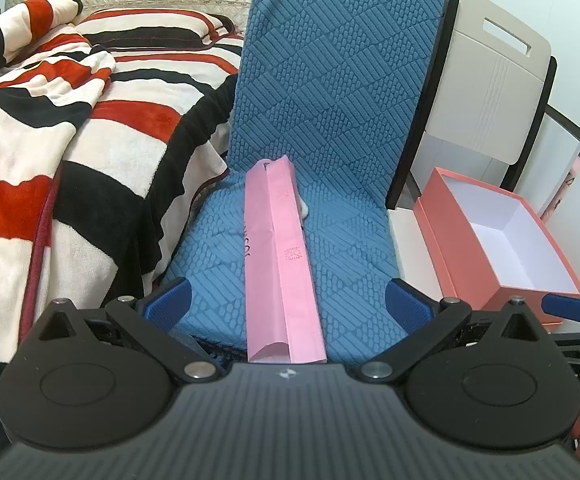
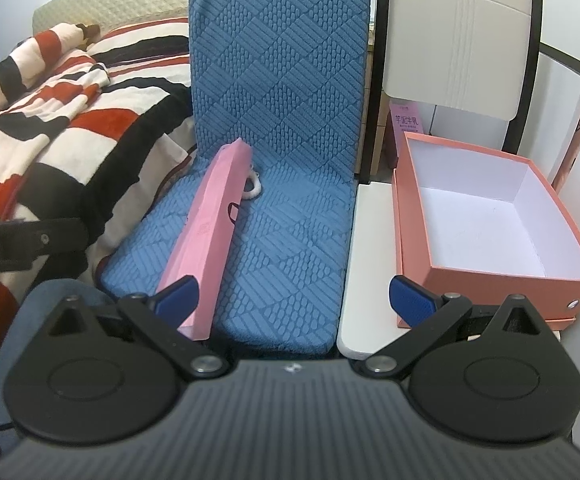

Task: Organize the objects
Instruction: 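Move both tools toward the flat pink paper package on the seat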

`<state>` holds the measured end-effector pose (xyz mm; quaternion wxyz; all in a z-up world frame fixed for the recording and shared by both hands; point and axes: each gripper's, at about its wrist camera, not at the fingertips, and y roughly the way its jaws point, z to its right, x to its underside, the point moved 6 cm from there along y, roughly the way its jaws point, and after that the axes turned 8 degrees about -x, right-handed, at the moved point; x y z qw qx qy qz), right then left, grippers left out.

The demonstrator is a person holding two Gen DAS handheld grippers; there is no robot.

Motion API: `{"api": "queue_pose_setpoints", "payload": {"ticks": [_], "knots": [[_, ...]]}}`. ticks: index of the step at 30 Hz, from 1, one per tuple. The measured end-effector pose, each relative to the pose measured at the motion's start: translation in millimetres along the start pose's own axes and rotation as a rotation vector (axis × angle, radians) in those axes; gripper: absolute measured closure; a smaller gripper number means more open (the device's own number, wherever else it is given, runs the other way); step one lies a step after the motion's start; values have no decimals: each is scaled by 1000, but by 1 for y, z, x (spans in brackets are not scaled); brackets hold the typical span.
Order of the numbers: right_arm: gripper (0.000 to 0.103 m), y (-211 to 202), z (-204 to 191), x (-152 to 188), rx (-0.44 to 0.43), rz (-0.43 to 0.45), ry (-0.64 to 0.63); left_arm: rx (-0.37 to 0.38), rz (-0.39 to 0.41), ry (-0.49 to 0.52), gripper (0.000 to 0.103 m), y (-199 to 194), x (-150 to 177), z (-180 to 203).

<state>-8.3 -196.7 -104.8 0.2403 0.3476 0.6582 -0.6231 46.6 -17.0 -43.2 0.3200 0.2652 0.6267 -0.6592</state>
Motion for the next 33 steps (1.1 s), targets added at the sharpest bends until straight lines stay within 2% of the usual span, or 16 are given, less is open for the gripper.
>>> {"api": "queue_pose_setpoints", "payload": {"ticks": [18,24,33], "knots": [[0,18,0,7,-19,-48,20,-8,-39,-3,0,23,1,-5],[0,31,0,8,-10,-64,21,-16,-62,-8,0,42,2,-10],[0,61,-4,9,-61,-101,27,-27,-108,-12,0,81,1,-18]]}}
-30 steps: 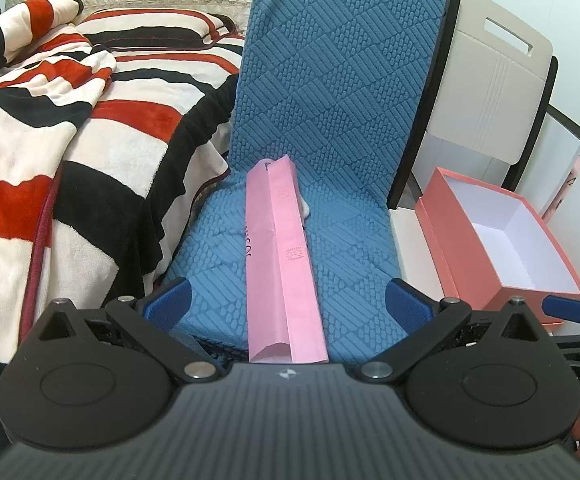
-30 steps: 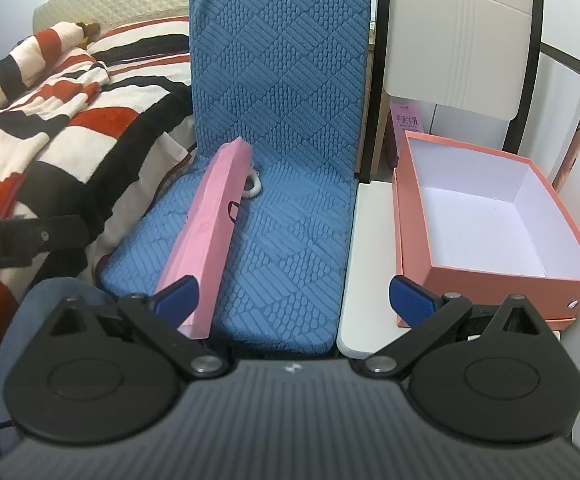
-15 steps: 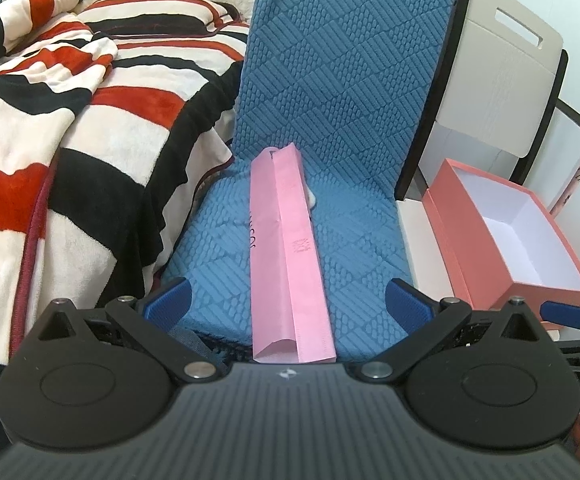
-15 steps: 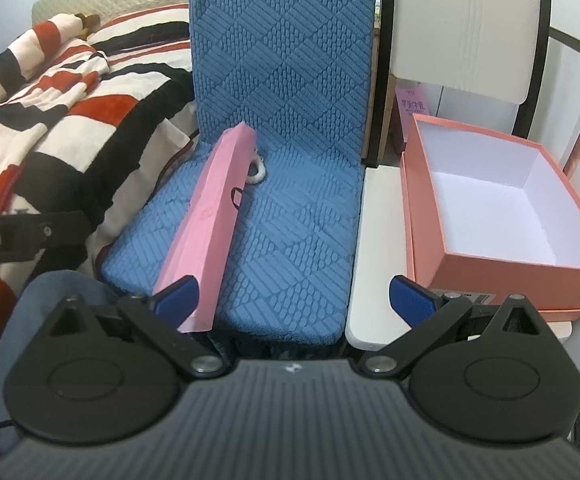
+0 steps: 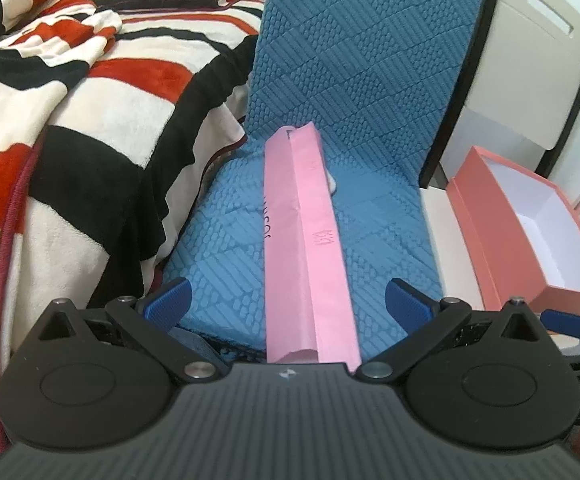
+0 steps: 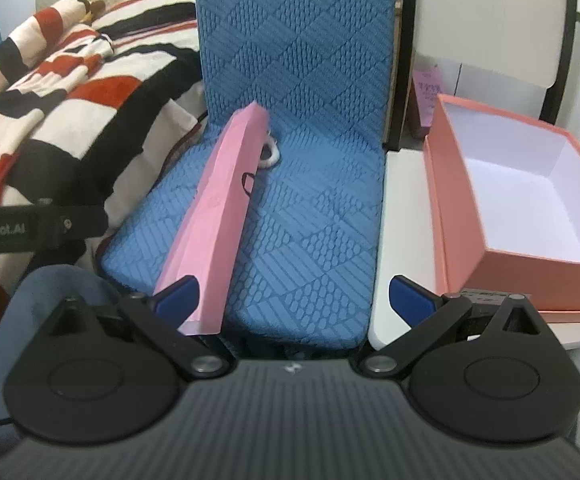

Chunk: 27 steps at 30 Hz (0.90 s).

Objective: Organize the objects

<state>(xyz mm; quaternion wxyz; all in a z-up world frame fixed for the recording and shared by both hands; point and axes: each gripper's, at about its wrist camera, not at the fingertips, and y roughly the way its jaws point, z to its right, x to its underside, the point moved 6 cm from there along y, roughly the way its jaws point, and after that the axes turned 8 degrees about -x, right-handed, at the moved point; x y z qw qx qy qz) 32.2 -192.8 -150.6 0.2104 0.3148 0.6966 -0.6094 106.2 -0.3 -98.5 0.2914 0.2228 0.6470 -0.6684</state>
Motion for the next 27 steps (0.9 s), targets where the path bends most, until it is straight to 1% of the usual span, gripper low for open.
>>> {"api": "queue_pose_setpoints", "payload": {"ticks": [1,5,8,9,10,12,14,16,19,21,23,27], "knots": [[0,4,0,0,-4,-7,7,27,-13,25,0,5,0,0],[4,25,-2,-3,-6,-25,0,10,-31,35,0,31,-4,-6],[17,43,-2,-8,-25,-38,-3,1,-63,42,0,54,-2,-10],[26,48,-2,-11,-22,-39,-2,3,-74,45,0,61,-1,-11],[31,55,0,-15,-21,-38,-1,6,-83,47,0,68,0,-12],[34,67,1,-21,-34,-41,4,16,-109,41,0,83,3,-14],[40,80,1,-28,-59,-49,13,39,-134,29,0,97,7,-14],[49,92,0,-33,-91,-57,27,56,-157,21,0,108,10,-14],[51,112,-2,-41,-137,-78,61,71,-190,15,0,123,15,-12],[56,127,-3,-46,-197,-101,82,82,-204,9,0,131,17,-12],[57,138,-3,-52,-224,-109,94,82,-215,16,0,138,19,-11],[57,156,-10,-58,-257,-133,66,87,-243,29,0,151,22,-8]]}}
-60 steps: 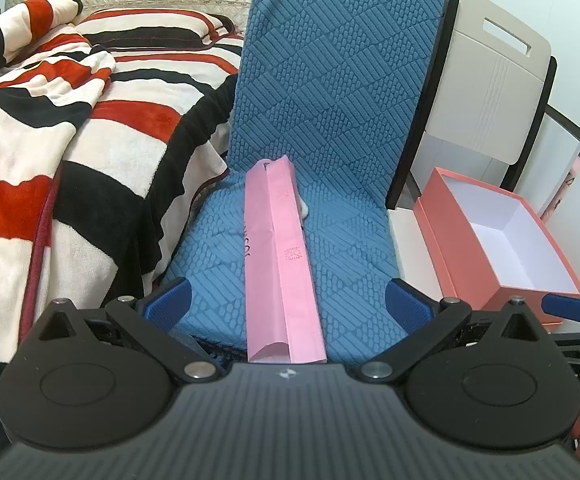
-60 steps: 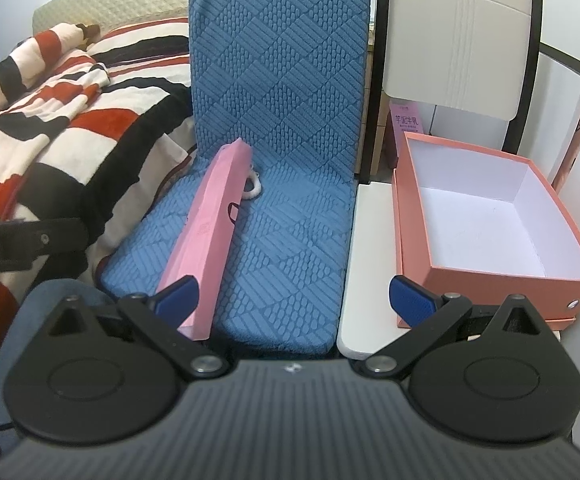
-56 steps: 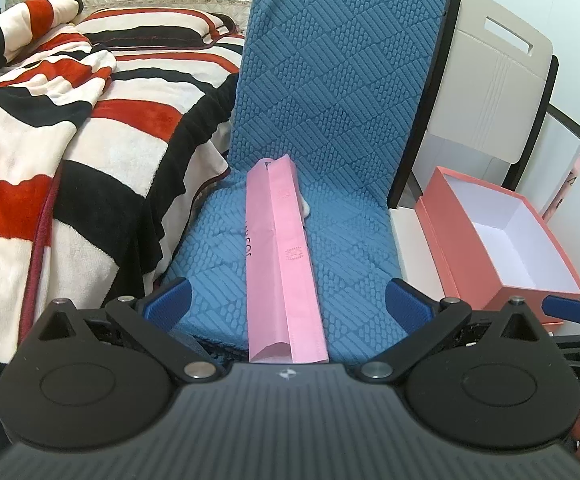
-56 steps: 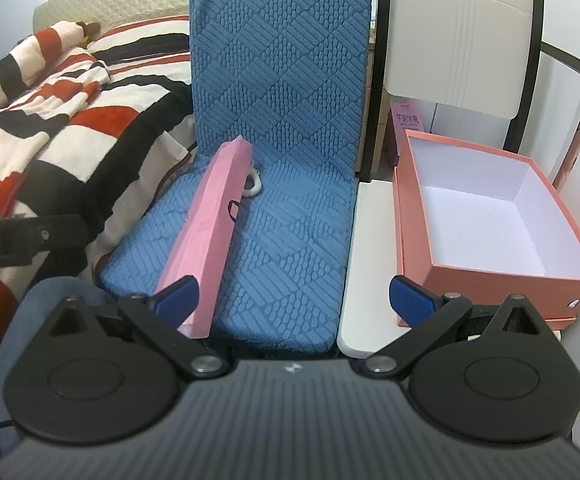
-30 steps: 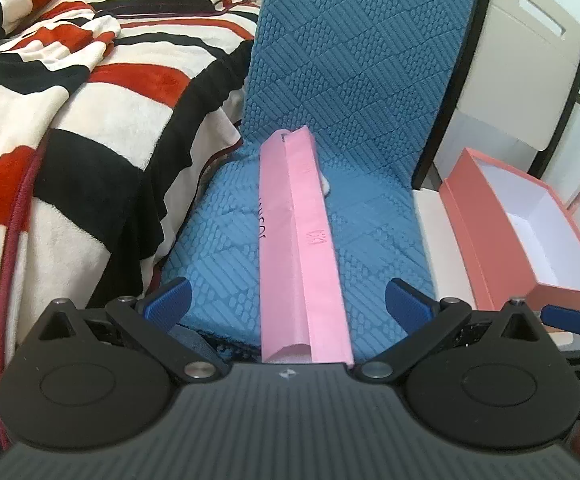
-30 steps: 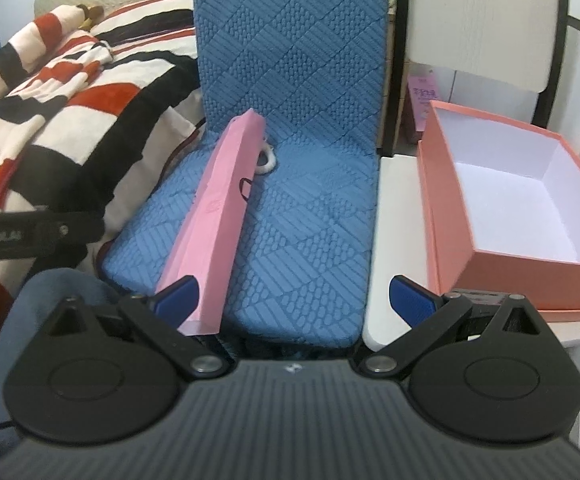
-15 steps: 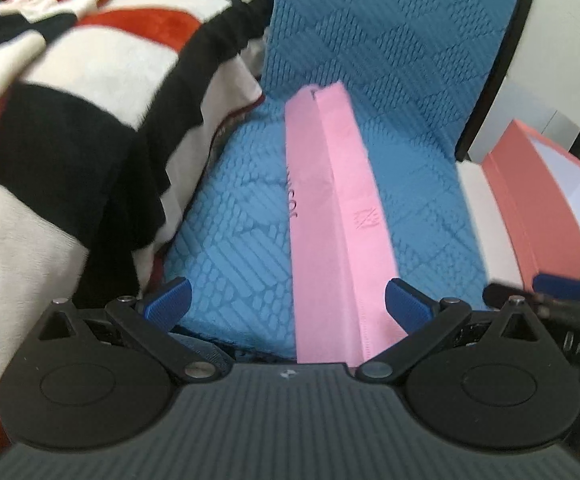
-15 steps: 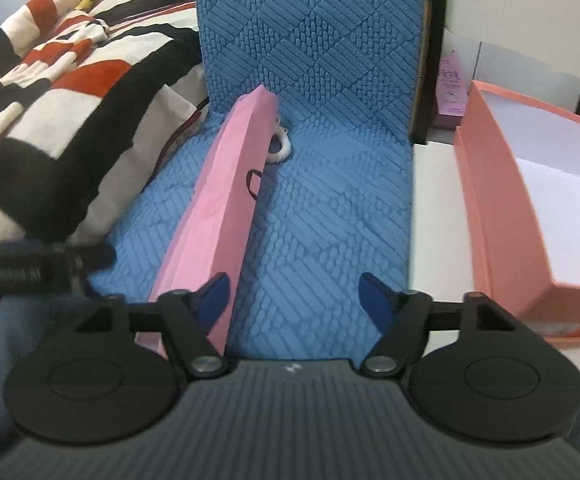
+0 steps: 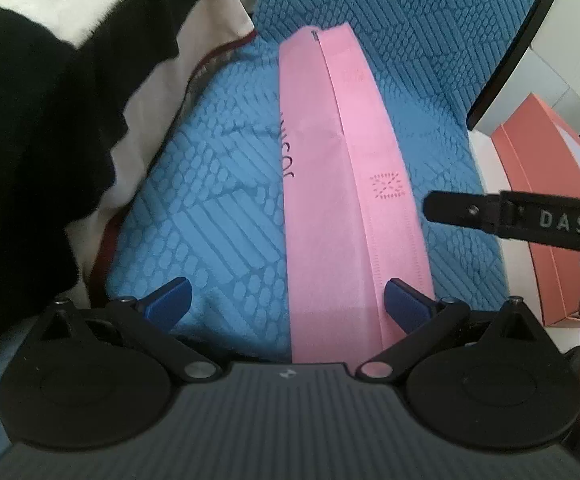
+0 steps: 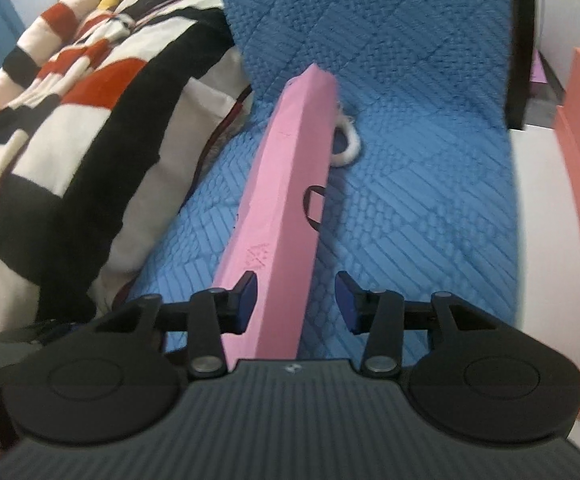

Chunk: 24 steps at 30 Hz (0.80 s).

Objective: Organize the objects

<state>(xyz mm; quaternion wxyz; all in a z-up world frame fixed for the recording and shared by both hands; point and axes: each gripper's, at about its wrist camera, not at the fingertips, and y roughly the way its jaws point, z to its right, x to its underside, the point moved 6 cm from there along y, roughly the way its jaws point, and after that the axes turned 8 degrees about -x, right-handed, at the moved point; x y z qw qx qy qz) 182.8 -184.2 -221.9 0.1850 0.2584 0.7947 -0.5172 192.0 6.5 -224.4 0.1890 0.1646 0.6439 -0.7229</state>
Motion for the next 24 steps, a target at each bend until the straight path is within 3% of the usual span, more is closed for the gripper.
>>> {"api": "queue_pose_setpoints", "payload": {"ticks": [8,13,17,24], "knots": [[57,27,8,2,17,-42,-4,0,-33,13,0,14,-1,2],[56,29,22,8,74,-45,5,-2,-30,27,0,17,-2,8],[56,26,30,11,113,-30,-8,17,-5,56,0,20,1,20],[56,12,12,5,95,58,-127,23,25,135,0,28,9,38]]}}
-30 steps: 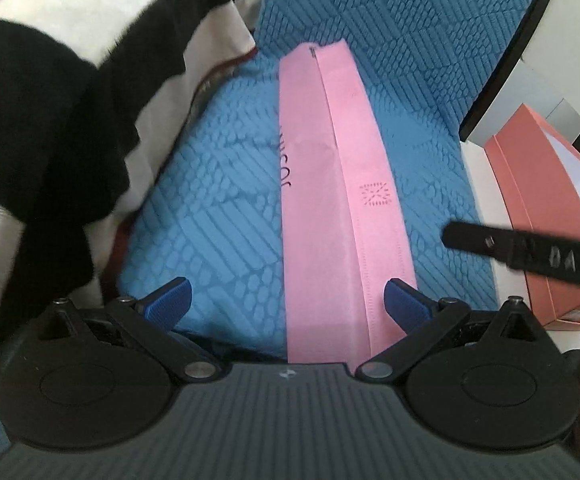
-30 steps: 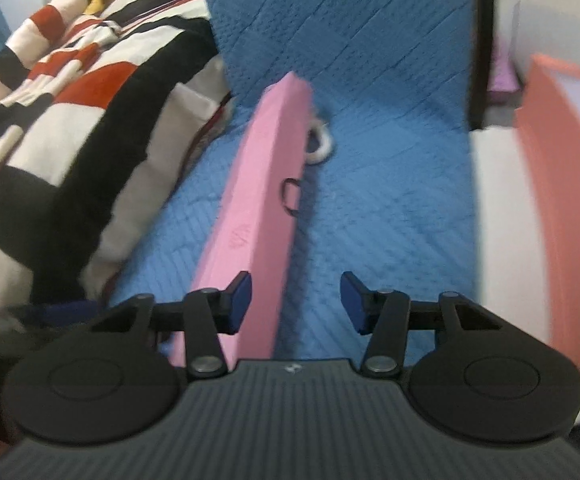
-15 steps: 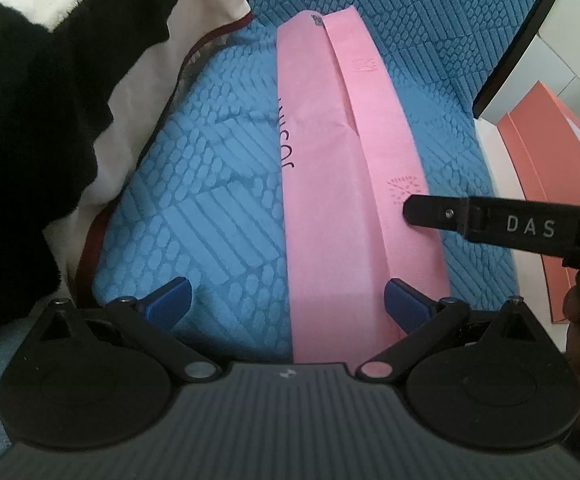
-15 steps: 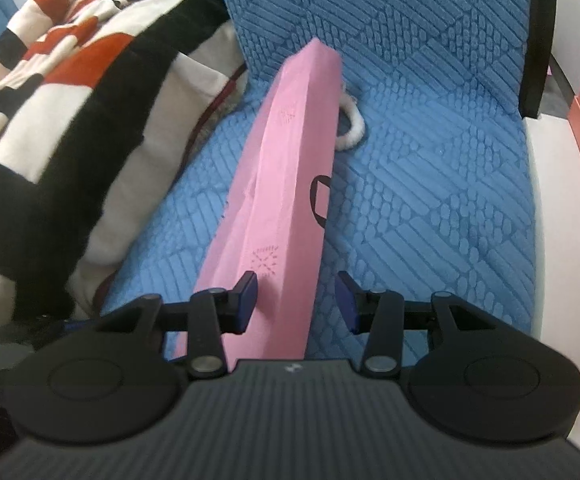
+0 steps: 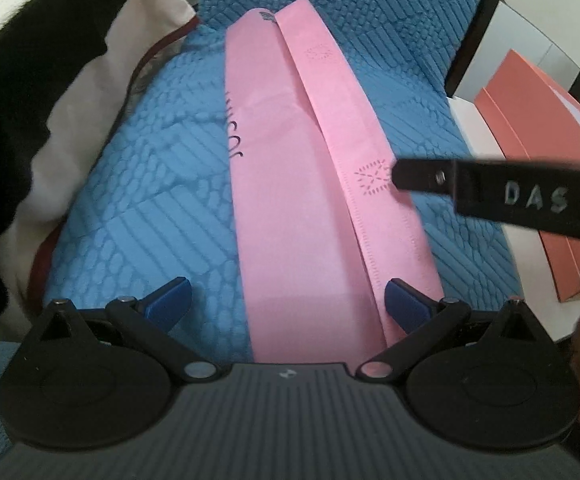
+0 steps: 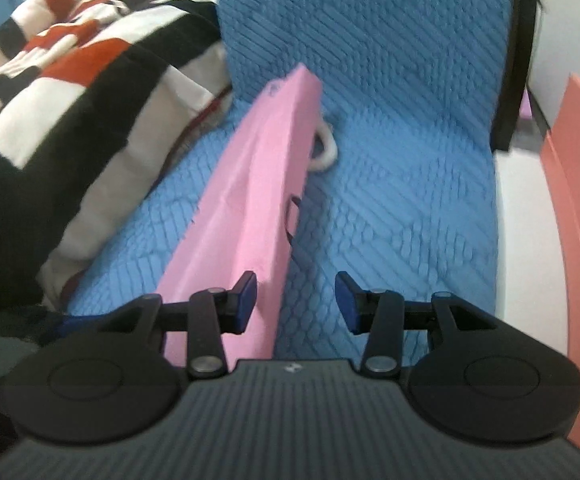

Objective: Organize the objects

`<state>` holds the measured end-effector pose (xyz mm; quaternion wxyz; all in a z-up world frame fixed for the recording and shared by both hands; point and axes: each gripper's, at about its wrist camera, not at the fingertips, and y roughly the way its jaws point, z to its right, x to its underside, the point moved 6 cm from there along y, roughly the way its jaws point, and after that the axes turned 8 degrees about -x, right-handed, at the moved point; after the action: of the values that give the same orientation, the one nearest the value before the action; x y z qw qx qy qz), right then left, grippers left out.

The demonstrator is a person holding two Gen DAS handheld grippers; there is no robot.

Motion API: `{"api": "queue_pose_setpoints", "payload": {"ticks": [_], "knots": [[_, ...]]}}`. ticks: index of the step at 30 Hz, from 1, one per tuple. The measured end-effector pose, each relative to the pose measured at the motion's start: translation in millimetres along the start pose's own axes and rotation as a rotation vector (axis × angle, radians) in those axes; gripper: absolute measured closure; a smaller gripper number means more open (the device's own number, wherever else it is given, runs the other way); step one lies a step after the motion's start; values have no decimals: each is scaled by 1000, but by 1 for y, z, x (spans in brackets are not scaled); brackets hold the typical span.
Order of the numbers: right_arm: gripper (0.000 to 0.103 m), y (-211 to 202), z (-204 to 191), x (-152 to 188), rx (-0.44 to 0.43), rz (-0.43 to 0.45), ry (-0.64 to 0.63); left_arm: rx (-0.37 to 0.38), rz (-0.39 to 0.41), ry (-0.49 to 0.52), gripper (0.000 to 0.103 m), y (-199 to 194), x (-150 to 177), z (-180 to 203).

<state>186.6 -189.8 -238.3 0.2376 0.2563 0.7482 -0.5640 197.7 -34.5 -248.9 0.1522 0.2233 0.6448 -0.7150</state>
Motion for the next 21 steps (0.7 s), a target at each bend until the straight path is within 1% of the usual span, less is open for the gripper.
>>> {"api": "queue_pose_setpoints", "payload": {"ticks": [2,5,6,7,10,11,13,15,18,20,21], "knots": [[56,-5,-8,-6,-23,27,-28,-4,-2,6,0,2,1,1],[58,-9,-21,-15,-90,53,-49,-3,-2,2,0,3,1,0],[67,-8,-26,-17,-110,48,-60,-2,-4,-3,0,3,1,-1],[74,-4,-30,-19,-120,32,-64,1,-3,-6,0,3,1,-1],[79,12,-29,-22,-148,-17,-14,7,-3,-23,0,1,2,-4],[79,18,-27,-22,-154,-33,11,9,-3,-32,0,1,2,-6],[80,27,-21,-22,-137,-54,38,13,-4,-44,0,0,3,-8],[79,33,-16,-20,-75,-70,27,13,-4,-55,0,0,4,-9],[79,37,-9,-17,-17,-82,12,7,-5,-63,0,1,5,-11],[76,39,-3,-13,33,-96,-3,2,-4,-65,0,2,6,-12],[72,39,1,-11,55,-97,-4,0,-4,-63,0,3,6,-12]]}}
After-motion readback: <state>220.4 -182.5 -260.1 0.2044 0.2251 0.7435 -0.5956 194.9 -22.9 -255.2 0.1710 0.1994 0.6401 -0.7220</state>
